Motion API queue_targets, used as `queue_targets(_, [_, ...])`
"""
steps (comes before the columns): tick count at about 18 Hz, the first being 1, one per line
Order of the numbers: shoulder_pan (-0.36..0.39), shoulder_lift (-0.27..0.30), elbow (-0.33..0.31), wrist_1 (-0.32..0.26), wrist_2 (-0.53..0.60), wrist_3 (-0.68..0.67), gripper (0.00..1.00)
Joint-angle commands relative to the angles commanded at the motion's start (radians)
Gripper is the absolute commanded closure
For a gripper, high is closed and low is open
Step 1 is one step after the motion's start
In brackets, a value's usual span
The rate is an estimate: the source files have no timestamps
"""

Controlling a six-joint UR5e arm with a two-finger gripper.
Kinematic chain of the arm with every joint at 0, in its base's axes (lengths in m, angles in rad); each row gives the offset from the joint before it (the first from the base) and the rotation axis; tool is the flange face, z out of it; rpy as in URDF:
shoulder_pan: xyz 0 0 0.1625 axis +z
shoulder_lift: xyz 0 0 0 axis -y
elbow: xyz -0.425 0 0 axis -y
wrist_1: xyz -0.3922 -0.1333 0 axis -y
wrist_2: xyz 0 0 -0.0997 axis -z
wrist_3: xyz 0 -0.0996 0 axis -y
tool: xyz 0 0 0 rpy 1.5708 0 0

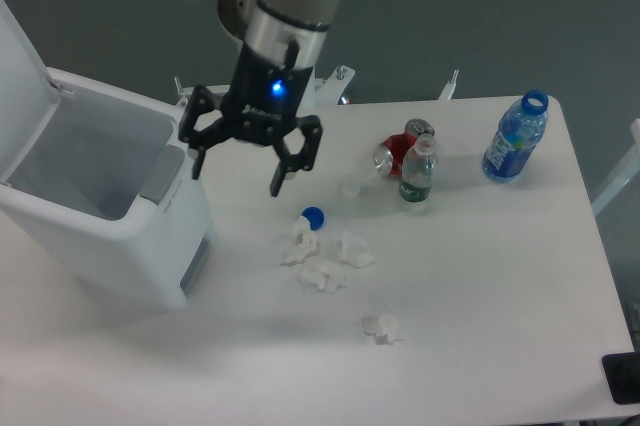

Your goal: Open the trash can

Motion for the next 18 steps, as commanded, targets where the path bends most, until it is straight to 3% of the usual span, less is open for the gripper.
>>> queue_targets(3, [0.025,-0.003,0.008,0.005,0.02,0.113,0.0])
queue_targets(9, [0.029,-0.011,0.011,0.006,0.175,0.386,0.0])
queue_targets(13, [0.016,-0.015,0.002,0.005,0.433,0.662,0.0])
queue_targets(18, [0.005,-0.02,0.003,0.005,0.472,0.707,0.0])
